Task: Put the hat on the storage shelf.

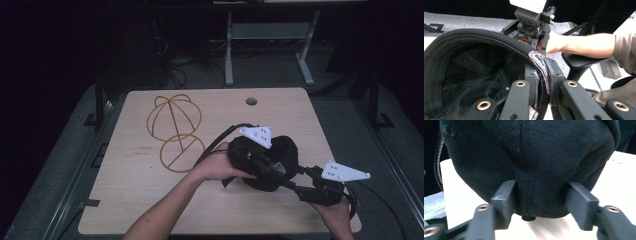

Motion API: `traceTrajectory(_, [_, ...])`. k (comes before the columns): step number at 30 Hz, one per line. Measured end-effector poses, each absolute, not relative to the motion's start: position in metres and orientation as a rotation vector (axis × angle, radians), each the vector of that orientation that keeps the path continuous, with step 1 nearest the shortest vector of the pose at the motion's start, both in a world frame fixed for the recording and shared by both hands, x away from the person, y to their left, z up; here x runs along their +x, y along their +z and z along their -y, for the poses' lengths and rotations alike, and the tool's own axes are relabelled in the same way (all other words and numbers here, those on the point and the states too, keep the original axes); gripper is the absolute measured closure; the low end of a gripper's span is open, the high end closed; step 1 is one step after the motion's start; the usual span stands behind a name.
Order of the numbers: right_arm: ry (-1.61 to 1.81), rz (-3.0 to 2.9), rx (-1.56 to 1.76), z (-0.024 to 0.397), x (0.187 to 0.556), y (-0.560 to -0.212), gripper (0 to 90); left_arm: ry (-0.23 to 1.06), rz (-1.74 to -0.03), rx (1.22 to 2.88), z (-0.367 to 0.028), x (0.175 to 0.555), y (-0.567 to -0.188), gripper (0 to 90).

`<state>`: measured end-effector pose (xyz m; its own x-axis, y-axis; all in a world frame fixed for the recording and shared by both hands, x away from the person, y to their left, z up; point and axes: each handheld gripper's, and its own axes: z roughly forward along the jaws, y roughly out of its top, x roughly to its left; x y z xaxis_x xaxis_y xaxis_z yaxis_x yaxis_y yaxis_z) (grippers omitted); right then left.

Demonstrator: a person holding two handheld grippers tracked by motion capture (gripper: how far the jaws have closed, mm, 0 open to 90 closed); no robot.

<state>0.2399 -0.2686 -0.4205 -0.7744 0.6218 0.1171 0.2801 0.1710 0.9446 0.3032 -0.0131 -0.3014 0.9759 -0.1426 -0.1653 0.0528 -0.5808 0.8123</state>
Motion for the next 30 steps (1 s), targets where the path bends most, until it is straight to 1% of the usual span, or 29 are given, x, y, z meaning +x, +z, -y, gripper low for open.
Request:
traceTrajectory(1, [1.645, -2.151, 0.85, 0.269, 0.239, -0.42, 51.8, -0.264, 0.062, 2.172, 0.013, 0.303, -0.301, 81.8])
traceTrajectory(4, [1.676, -2.143, 0.82, 0.27, 0.238, -0.419, 66.8, -0.259, 0.076, 2.173, 0.012, 0.302, -0.299, 81.8])
traceTrajectory(5, [1.704, -2.136, 0.808, 0.271, 0.238, -0.418, 76.4, -0.254, 0.077, 2.169, 0.011, 0.302, -0.298, 81.7])
traceTrajectory(6, [1.704, -2.136, 0.808, 0.271, 0.238, -0.418, 76.4, -0.254, 0.077, 2.169, 0.011, 0.302, -0.298, 81.7])
traceTrajectory(9, [1.738, -2.118, 0.813, 0.272, 0.24, -0.416, 86.9, -0.247, 0.071, 2.17, 0.008, 0.302, -0.297, 81.7])
traceTrajectory(14, [1.771, -2.103, 0.825, 0.273, 0.241, -0.413, 87.9, -0.224, 0.051, 2.157, -0.001, 0.301, -0.295, 81.4])
traceTrajectory(19, [1.755, -2.114, 0.834, 0.274, 0.242, -0.406, 88.1, -0.162, 0.012, 2.173, -0.011, 0.303, -0.297, 75.8])
traceTrajectory(20, [1.758, -2.115, 0.834, 0.274, 0.243, -0.405, 88.1, -0.151, 0.008, 2.179, -0.012, 0.303, -0.297, 74.3])
traceTrajectory(21, [1.766, -2.122, 0.836, 0.275, 0.244, -0.403, 88.1, -0.112, -0.008, 2.192, -0.016, 0.302, -0.297, 70.4])
traceTrajectory(23, [1.768, -2.134, 0.838, 0.275, 0.246, -0.401, 88.2, -0.097, -0.011, 2.196, -0.018, 0.302, -0.297, 65.2])
traceTrajectory(24, [1.768, -2.134, 0.838, 0.275, 0.246, -0.401, 88.2, -0.088, -0.022, 2.198, -0.019, 0.302, -0.297, 65.2])
traceTrajectory(26, [1.752, -2.157, 0.847, 0.276, 0.248, -0.398, 88.2, -0.048, -0.042, 2.204, -0.023, 0.302, -0.297, 58.4])
traceTrajectory(30, [1.729, -2.17, 0.839, 0.276, 0.25, -0.392, 88.2, 0.006, -0.07, 2.204, -0.033, 0.299, -0.296, 51.0])
